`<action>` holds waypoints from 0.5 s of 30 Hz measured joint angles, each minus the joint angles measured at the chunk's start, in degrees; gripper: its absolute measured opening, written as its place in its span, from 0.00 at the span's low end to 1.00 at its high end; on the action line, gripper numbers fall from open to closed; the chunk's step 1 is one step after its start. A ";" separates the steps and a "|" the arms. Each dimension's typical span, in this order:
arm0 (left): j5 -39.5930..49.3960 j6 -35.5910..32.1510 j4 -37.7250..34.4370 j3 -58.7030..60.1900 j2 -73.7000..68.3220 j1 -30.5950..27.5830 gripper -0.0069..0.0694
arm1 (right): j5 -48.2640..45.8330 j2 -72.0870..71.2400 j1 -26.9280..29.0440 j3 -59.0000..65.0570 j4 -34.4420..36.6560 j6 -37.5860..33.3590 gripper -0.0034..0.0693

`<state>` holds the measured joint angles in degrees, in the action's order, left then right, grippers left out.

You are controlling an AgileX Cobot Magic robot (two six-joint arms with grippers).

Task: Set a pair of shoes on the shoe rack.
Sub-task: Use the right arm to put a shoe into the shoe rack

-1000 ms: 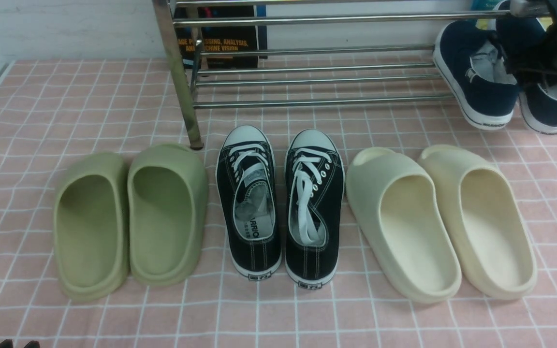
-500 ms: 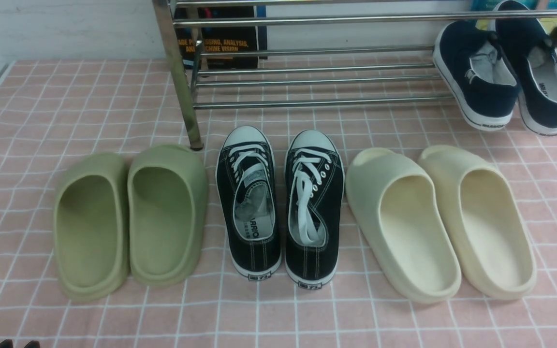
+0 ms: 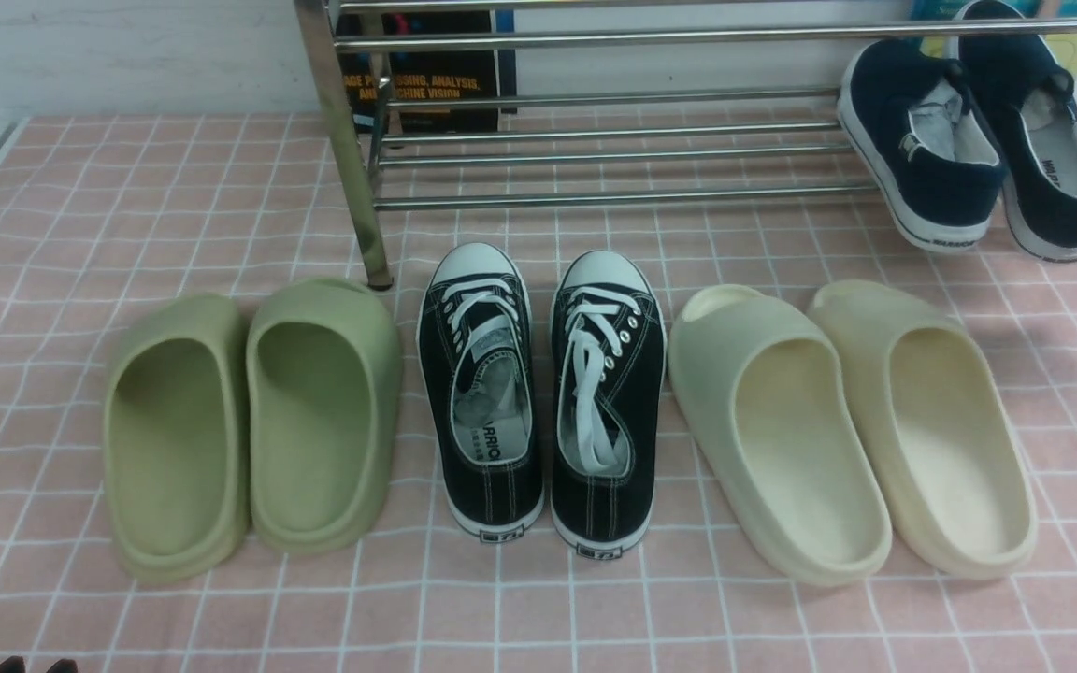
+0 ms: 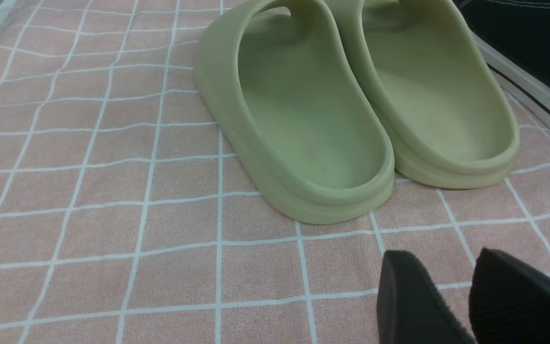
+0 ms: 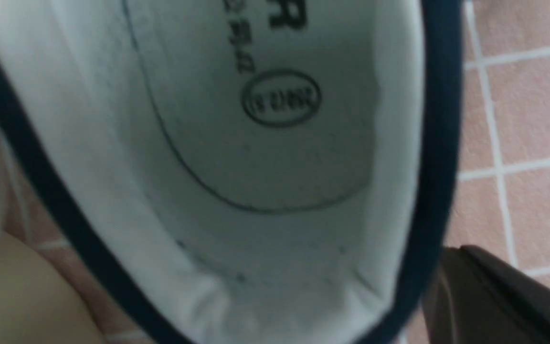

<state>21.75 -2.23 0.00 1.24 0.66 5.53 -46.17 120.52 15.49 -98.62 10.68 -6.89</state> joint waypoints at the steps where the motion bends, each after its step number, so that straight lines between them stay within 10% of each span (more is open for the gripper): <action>1: 0.00 0.00 0.00 0.00 0.00 0.00 0.40 | 0.31 0.00 -0.01 0.00 0.35 0.01 0.02; 15: 0.00 0.00 0.00 0.00 0.00 0.00 0.40 | 4.90 0.00 -0.50 0.60 21.25 -10.75 0.03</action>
<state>21.75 -2.23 0.00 1.24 0.66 5.53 -41.27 120.52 14.99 -98.02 31.93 -17.64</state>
